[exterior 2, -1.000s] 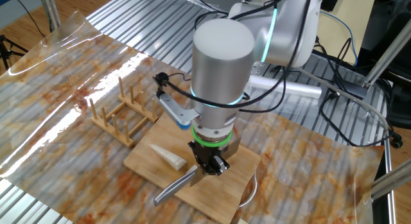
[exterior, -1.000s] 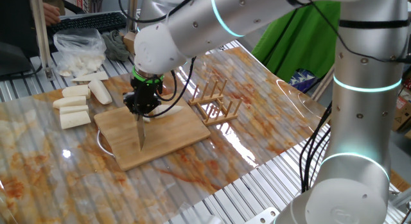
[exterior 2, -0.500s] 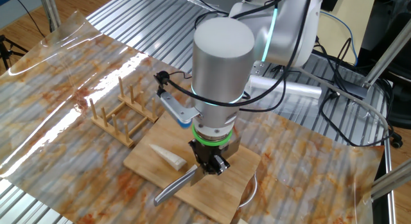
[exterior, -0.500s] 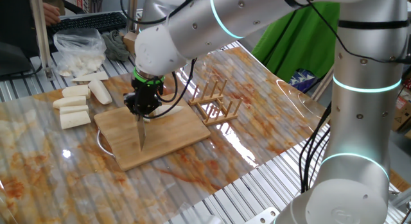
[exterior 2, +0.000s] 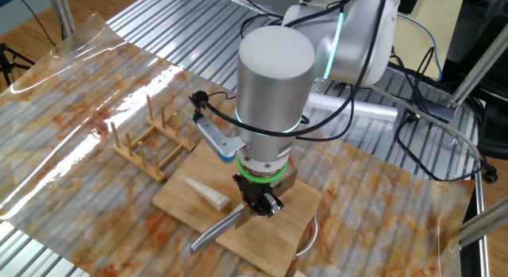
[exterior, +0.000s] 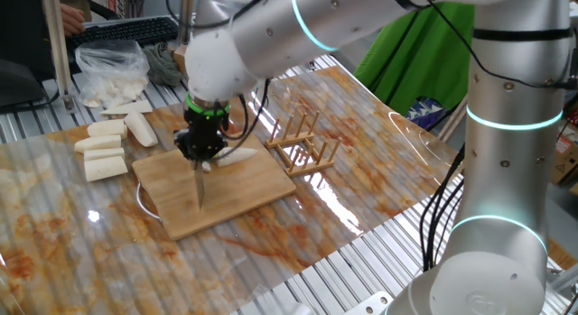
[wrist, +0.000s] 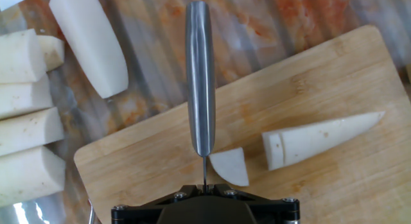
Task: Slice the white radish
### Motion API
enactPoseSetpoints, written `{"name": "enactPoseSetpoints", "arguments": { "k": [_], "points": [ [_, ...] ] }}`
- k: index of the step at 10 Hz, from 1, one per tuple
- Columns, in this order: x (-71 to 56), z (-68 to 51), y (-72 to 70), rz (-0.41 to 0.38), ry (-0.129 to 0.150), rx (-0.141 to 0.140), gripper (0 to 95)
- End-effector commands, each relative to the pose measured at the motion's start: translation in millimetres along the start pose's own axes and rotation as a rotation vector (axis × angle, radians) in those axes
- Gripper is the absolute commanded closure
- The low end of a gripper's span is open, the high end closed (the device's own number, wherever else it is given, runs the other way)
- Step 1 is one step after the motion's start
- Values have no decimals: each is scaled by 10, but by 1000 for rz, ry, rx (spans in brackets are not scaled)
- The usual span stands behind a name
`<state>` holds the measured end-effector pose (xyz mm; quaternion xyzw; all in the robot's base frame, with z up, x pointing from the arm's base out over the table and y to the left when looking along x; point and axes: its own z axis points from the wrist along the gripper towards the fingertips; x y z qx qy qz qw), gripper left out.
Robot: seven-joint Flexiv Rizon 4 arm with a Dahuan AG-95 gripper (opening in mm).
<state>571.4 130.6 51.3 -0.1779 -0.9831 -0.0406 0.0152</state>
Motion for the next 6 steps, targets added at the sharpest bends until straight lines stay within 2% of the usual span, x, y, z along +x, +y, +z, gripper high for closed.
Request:
{"name": "enactPoseSetpoints", "arguments": {
  "k": [1, 3, 4, 6],
  "points": [
    [7, -165, -57, 2, 16, 9, 950],
    [-34, -332, -118, -21, 36, 19, 950],
    [-102, -403, -171, -65, 37, 46, 950],
    [-196, -441, -275, -101, 43, 49, 950]
  ]
}}
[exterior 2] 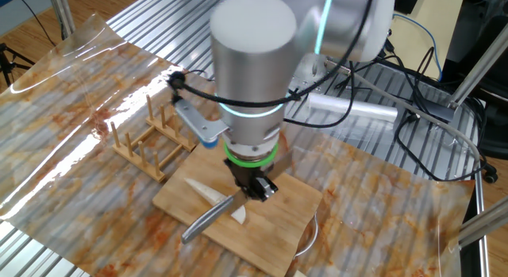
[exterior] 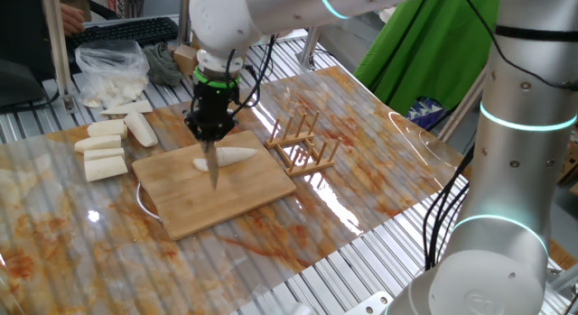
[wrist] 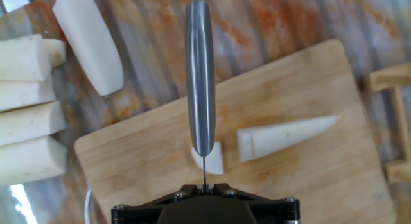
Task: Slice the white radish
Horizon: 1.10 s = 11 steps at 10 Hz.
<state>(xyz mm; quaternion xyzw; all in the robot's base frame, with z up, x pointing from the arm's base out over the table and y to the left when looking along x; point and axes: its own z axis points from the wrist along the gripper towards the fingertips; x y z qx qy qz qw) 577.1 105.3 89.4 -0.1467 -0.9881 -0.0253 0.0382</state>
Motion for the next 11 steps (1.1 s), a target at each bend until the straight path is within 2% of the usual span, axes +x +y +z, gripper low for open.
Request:
{"name": "enactPoseSetpoints", "arguments": {
  "k": [1, 3, 6, 11],
  "points": [
    [-109, -69, -170, -60, 6, 12, 950],
    [-177, -100, -304, -96, 9, 20, 950],
    [-203, -91, -432, -112, 0, 8, 950],
    [-153, 90, -515, -109, -14, -16, 950]
  ]
}}
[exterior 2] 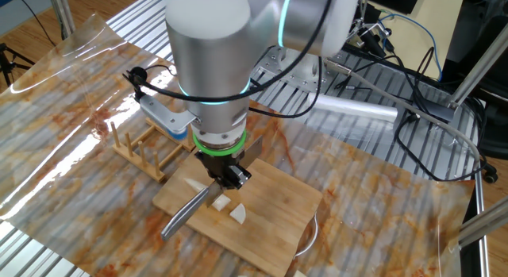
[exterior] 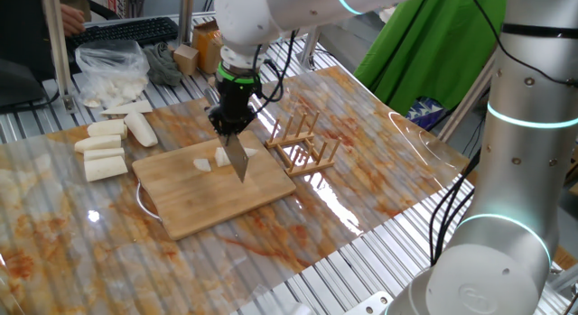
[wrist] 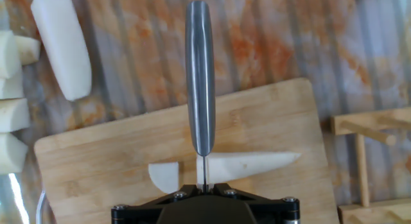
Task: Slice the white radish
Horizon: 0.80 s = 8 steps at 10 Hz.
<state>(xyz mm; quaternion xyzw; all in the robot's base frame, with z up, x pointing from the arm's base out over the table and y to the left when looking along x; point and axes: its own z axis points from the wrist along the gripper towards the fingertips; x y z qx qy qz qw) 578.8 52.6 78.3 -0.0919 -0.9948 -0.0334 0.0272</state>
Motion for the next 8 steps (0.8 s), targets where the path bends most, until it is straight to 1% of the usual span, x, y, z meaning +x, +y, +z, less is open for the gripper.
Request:
{"name": "enactPoseSetpoints", "arguments": {
  "k": [1, 3, 4, 6, 7, 8],
  "points": [
    [31, 34, -16, 3, 0, -2, 950],
    [39, 91, -51, 1, -1, -4, 950],
    [46, 122, -67, 4, -5, -11, 950],
    [57, 135, -62, 14, -4, -27, 950],
    [61, 144, -58, 14, -7, -27, 950],
    [66, 155, -48, 13, -19, -29, 950]
  ]
}}
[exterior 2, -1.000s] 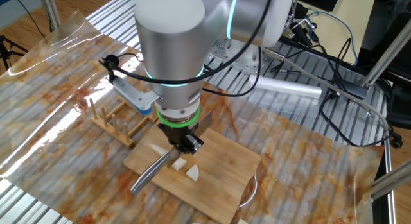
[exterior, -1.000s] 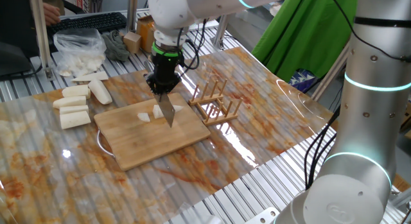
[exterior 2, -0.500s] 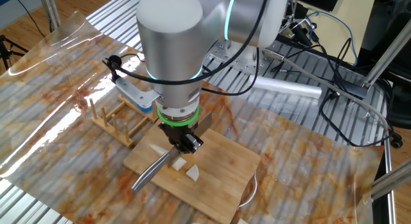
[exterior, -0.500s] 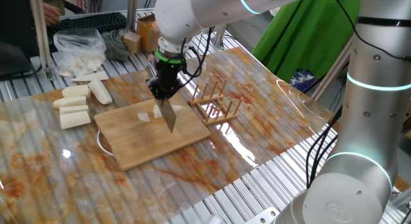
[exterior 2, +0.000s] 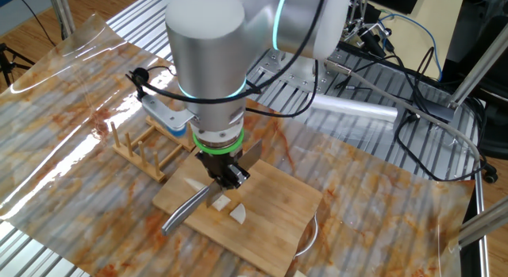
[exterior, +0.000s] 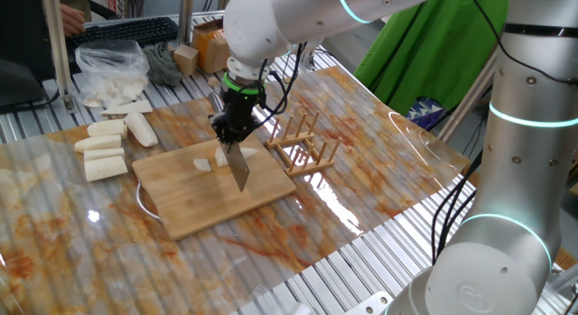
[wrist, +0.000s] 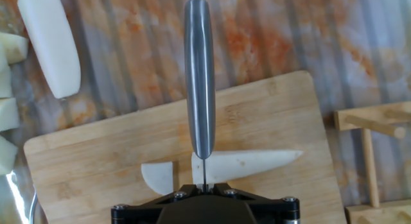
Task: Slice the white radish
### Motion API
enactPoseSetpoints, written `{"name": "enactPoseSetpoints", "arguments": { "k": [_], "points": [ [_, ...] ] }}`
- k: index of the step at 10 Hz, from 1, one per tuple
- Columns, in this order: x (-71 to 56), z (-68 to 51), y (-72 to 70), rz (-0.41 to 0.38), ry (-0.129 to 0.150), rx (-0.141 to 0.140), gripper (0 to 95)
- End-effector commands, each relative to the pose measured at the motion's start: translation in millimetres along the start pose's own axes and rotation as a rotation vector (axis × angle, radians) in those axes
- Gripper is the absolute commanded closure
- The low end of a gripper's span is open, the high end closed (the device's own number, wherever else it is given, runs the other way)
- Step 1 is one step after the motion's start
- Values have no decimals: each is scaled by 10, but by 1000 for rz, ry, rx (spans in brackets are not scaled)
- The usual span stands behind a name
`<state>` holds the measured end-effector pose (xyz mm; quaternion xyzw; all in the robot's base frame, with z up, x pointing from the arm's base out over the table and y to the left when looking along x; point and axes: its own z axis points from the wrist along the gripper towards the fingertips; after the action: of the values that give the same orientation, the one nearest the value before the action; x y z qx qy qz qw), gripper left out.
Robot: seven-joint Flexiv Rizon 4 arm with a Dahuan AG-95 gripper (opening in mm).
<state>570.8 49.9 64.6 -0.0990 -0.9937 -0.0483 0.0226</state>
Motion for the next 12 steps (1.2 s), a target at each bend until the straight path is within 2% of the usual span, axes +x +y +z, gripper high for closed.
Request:
{"name": "enactPoseSetpoints", "arguments": {
  "k": [1, 4, 6, 9, 10, 11, 12],
  "points": [
    [12, 4, 14, 1, -8, 0, 950],
    [18, 16, 29, -2, -13, 2, 950],
    [13, 78, 49, -5, -32, 3, 950],
    [9, 332, 90, -7, -45, 9, 950],
    [39, 597, 81, -8, -68, 15, 950],
    [56, 663, 43, -8, -77, 18, 950],
    [44, 633, 20, 1, -55, 12, 950]
  ]
}}
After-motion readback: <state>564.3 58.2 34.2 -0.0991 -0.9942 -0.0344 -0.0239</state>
